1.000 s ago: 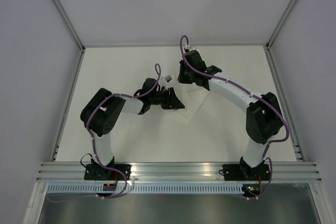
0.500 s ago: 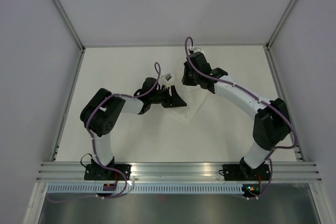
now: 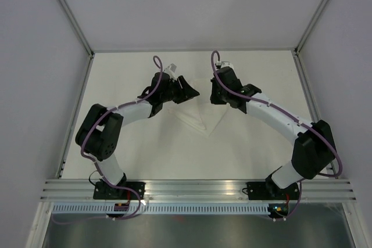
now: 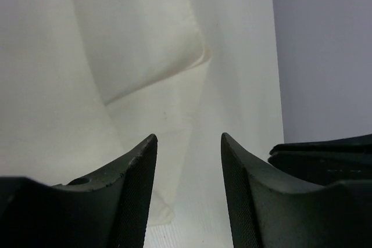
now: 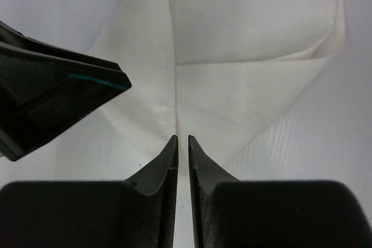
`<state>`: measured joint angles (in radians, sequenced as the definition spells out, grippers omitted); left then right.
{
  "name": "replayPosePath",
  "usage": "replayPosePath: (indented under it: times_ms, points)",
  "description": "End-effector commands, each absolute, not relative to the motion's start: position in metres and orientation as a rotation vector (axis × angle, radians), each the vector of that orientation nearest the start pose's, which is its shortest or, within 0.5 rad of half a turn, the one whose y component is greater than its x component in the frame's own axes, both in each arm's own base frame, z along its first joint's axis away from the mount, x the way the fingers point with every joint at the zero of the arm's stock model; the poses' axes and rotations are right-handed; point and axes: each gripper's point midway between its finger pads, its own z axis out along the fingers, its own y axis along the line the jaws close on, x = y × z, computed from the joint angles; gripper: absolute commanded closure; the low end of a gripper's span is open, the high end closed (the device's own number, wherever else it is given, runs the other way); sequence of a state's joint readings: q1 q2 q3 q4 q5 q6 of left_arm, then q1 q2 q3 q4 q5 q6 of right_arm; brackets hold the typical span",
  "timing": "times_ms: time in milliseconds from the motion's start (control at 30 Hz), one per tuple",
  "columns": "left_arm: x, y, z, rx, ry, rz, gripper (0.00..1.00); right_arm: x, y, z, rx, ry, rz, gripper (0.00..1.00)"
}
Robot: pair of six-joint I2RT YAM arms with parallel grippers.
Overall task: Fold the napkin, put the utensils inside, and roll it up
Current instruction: Fold the napkin at the center of the board.
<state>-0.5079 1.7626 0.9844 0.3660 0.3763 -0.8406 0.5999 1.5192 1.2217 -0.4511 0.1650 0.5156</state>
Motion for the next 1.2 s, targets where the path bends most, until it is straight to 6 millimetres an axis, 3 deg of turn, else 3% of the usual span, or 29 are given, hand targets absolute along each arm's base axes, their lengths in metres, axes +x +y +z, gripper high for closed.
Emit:
replayPosePath:
  times_ms: [0, 67, 167, 400, 700, 867, 1167]
  points:
    - [0.386, -0.29, 0.127, -0.282, 2.244, -1.009, 0.47, 0.339, 0.246, 0.138, -0.162, 2.402, 0.35, 0.83]
    - [0.383, -0.29, 0.122, -0.271, 2.267, -1.001, 0.48, 0.338, 0.254, 0.125, -0.201, 2.42, 0.275, 0.85]
    - [0.373, -0.283, 0.102, -0.293, 2.344, -0.957, 0.55, 0.327, 0.269, 0.107, -0.264, 2.449, 0.294, 0.87]
    - [0.357, -0.279, 0.075, -0.326, 2.411, -0.954, 0.57, 0.313, 0.28, 0.077, -0.337, 2.496, 0.351, 0.87]
    - [0.353, -0.283, 0.059, -0.327, 2.454, -0.977, 0.57, 0.297, 0.274, 0.031, -0.368, 2.598, 0.334, 0.89]
    - [0.354, -0.287, 0.046, -0.34, 2.495, -0.978, 0.58, 0.288, 0.256, 0.008, -0.349, 2.654, 0.225, 0.9]
    - [0.351, -0.276, 0.028, -0.426, 2.573, -0.901, 0.6, 0.276, 0.262, -0.004, -0.376, 2.685, 0.228, 0.91]
